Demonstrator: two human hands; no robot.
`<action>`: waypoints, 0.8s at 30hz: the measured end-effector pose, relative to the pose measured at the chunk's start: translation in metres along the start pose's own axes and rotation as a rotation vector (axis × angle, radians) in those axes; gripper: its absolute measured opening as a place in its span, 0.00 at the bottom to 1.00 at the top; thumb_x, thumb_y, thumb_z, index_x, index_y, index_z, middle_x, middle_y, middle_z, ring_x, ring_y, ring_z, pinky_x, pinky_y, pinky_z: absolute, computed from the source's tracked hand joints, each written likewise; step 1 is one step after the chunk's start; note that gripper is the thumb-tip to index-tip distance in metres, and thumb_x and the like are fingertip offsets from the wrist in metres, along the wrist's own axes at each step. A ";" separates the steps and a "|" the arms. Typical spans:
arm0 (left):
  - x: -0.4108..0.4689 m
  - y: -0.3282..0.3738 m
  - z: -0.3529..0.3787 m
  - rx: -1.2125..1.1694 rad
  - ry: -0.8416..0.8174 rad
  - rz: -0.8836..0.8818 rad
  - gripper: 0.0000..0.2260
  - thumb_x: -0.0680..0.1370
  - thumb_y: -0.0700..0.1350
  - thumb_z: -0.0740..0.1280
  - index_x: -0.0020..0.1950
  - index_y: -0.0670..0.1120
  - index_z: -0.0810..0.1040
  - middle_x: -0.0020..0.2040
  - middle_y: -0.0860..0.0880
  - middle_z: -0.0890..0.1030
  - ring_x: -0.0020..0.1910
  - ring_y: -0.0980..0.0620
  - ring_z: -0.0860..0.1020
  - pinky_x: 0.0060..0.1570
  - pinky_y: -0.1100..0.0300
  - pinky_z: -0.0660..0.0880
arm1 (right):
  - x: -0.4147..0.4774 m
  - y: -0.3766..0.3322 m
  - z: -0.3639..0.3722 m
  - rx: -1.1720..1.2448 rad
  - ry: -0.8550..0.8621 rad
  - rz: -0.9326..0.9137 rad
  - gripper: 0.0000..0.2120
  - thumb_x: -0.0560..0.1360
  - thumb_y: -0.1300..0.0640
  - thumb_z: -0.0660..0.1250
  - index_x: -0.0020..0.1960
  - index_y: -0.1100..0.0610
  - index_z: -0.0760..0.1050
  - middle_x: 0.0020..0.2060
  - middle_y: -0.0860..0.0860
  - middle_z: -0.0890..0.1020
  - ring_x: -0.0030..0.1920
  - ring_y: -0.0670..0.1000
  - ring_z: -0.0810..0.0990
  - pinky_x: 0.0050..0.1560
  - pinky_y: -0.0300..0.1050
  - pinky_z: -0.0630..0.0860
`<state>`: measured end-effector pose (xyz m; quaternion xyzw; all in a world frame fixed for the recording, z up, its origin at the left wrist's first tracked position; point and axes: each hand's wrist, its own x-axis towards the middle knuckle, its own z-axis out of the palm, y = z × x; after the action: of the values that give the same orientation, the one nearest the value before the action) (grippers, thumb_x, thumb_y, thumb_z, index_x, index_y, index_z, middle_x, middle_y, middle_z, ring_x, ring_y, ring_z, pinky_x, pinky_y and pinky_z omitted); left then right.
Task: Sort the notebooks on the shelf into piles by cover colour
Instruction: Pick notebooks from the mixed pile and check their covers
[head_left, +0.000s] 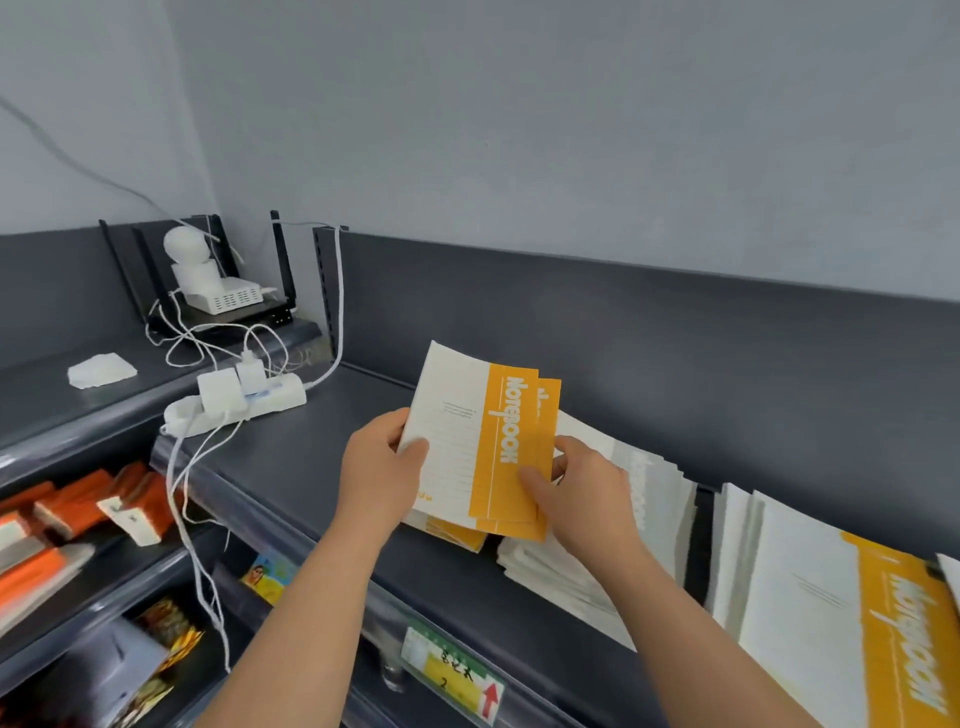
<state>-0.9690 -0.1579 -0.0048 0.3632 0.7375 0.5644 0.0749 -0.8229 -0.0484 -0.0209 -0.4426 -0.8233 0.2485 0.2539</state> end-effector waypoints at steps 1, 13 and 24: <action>0.010 -0.004 -0.003 -0.006 -0.014 0.000 0.15 0.77 0.34 0.60 0.48 0.52 0.81 0.46 0.58 0.82 0.46 0.58 0.79 0.40 0.62 0.77 | 0.007 -0.004 0.005 -0.036 0.002 0.009 0.15 0.77 0.43 0.60 0.59 0.50 0.71 0.44 0.45 0.77 0.49 0.50 0.78 0.64 0.51 0.68; 0.083 -0.056 -0.016 0.087 -0.234 0.025 0.11 0.76 0.34 0.61 0.46 0.48 0.80 0.42 0.51 0.82 0.39 0.52 0.76 0.37 0.61 0.72 | 0.038 -0.025 0.056 -0.206 0.108 0.120 0.06 0.73 0.48 0.63 0.47 0.49 0.76 0.44 0.46 0.79 0.57 0.51 0.66 0.57 0.46 0.60; 0.086 -0.072 -0.006 0.354 -0.283 0.063 0.08 0.78 0.38 0.63 0.41 0.49 0.70 0.49 0.46 0.75 0.45 0.50 0.72 0.39 0.62 0.68 | 0.033 -0.021 0.059 -0.159 0.145 0.121 0.14 0.75 0.50 0.63 0.61 0.47 0.75 0.50 0.43 0.79 0.61 0.51 0.65 0.56 0.43 0.67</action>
<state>-1.0666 -0.1163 -0.0410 0.4691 0.7954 0.3719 0.0950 -0.8889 -0.0407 -0.0450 -0.5271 -0.7917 0.1644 0.2614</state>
